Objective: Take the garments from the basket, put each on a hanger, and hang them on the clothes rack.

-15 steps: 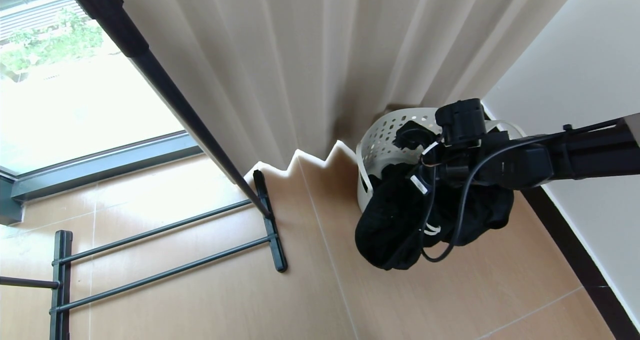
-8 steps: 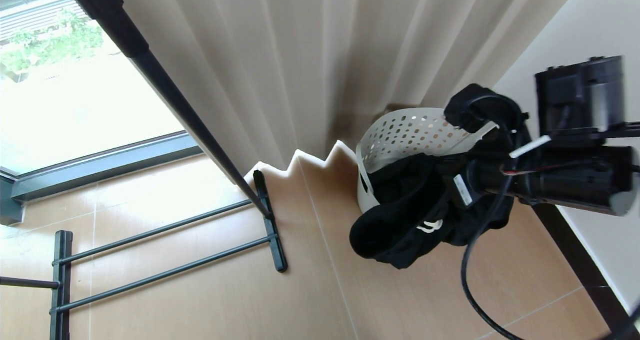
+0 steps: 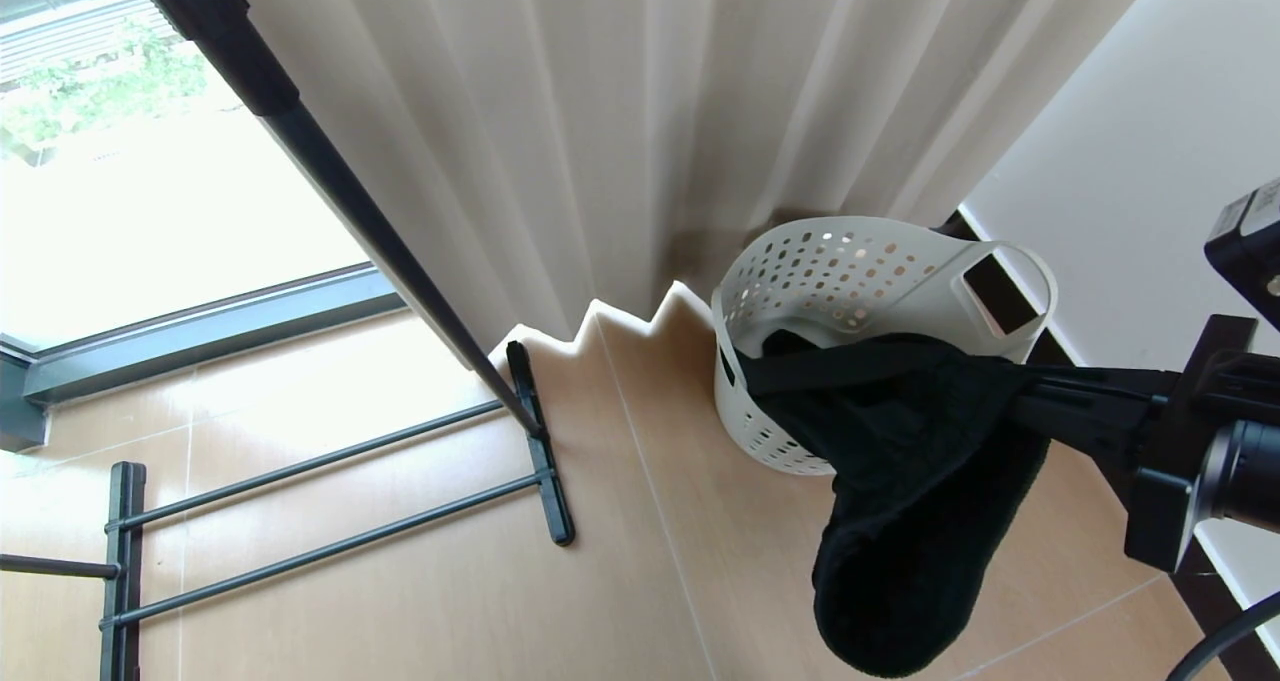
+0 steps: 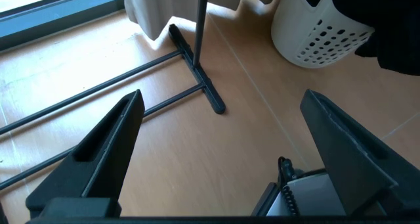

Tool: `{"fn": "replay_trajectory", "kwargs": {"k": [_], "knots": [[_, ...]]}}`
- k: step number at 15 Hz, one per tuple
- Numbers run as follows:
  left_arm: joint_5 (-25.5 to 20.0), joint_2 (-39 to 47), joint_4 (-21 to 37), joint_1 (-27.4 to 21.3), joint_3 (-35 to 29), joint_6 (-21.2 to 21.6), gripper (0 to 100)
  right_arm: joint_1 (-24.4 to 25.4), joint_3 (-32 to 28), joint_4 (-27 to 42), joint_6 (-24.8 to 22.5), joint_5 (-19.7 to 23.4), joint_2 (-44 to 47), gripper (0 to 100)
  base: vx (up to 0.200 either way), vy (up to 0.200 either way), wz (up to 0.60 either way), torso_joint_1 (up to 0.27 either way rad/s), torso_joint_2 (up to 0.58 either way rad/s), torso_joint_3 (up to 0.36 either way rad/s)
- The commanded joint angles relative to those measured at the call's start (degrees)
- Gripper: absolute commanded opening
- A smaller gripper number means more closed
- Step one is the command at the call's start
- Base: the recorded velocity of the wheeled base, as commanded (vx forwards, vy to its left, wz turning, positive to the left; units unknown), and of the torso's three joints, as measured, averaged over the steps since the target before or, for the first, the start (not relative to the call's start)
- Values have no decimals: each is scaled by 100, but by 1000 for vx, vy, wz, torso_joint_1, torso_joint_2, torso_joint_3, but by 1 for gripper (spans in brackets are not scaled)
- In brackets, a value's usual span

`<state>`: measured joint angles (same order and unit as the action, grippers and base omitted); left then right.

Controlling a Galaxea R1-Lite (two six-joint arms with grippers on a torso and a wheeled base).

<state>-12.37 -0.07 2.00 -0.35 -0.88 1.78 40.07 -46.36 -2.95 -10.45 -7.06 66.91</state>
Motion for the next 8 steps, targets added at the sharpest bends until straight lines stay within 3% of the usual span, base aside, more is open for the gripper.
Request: {"fn": "replay_trajectory", "kwargs": {"k": [1, 8], "knots": [[-2, 7, 2, 0, 0, -2, 100, 10, 83, -13, -1, 3, -135, 0, 0, 0, 0, 0, 0, 0], [-11, 7, 2, -9, 0, 24, 100, -8, 136, -21, -1, -24, -205, 0, 0, 0, 0, 0, 1, 160]]}}
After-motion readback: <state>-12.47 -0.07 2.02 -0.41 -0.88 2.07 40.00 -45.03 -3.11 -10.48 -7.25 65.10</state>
